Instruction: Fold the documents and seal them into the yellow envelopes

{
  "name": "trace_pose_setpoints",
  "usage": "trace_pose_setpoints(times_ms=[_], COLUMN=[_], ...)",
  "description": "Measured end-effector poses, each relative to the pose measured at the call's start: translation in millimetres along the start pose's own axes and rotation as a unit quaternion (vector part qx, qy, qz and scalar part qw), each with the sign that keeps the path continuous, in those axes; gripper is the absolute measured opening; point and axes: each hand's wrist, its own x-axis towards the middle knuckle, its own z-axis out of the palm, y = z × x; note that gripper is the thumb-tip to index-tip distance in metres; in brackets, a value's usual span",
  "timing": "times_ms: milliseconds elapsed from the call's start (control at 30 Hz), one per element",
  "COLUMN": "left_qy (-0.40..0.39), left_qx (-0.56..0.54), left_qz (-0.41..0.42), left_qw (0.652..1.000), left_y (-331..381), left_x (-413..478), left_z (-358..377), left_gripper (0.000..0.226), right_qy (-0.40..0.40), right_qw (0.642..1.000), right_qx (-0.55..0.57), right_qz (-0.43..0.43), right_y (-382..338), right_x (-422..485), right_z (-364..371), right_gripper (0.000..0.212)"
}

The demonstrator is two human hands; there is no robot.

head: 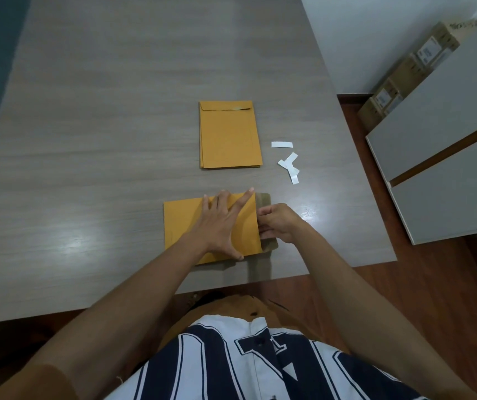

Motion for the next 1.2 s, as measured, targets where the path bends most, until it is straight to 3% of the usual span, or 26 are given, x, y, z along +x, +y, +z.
trace_pose_setpoints(times_ms=[167,300,367,433,533,767,967,1100,1200], left_qy=[-0.006,-0.024,-0.025,-0.013,0.005,0.014,0.023,0.062,0.068], left_qx=[0.019,0.031,0.015,0.012,0.039,0.076,0.04,-0.031,-0.01], left_qz=[-0.026,-0.08,-0.11,-0.114,-0.096,-0.09,-0.106,-0.136,-0.106], left_qw=[0.999,0.996,0.994,0.993,0.995,0.993,0.993,0.988,0.992], left_y=[-5,-10,-10,-11,-15,-20,-14,-13,-15], left_x=[-1,-3,-4,-5,-9,-10,-10,-8,0], left_z=[7,14,17,22,24,21,22,12,8], left_gripper=[0.153,0.146,0.133,0.106,0.074,0.074,0.061,0.046,0.069], right_qy=[0.006,0.205,0.271,0.259,0.231,0.214,0.155,0.173,0.167], right_qw=[0.999,0.972,0.941,0.932,0.938,0.934,0.828,0.71,0.698], right_qx=[-0.037,-0.078,-0.175,-0.241,-0.249,-0.256,-0.484,-0.623,-0.631], right_qz=[-0.02,-0.086,-0.1,-0.082,-0.071,-0.129,-0.237,-0.28,-0.295], right_y=[-5,-1,6,12,15,12,32,46,43], right_x=[0,4,7,9,11,11,11,10,12], right_z=[0,-4,-6,-5,0,12,27,32,44], right_gripper=[0.011,0.008,0.015,0.024,0.027,0.025,0.048,0.046,0.044])
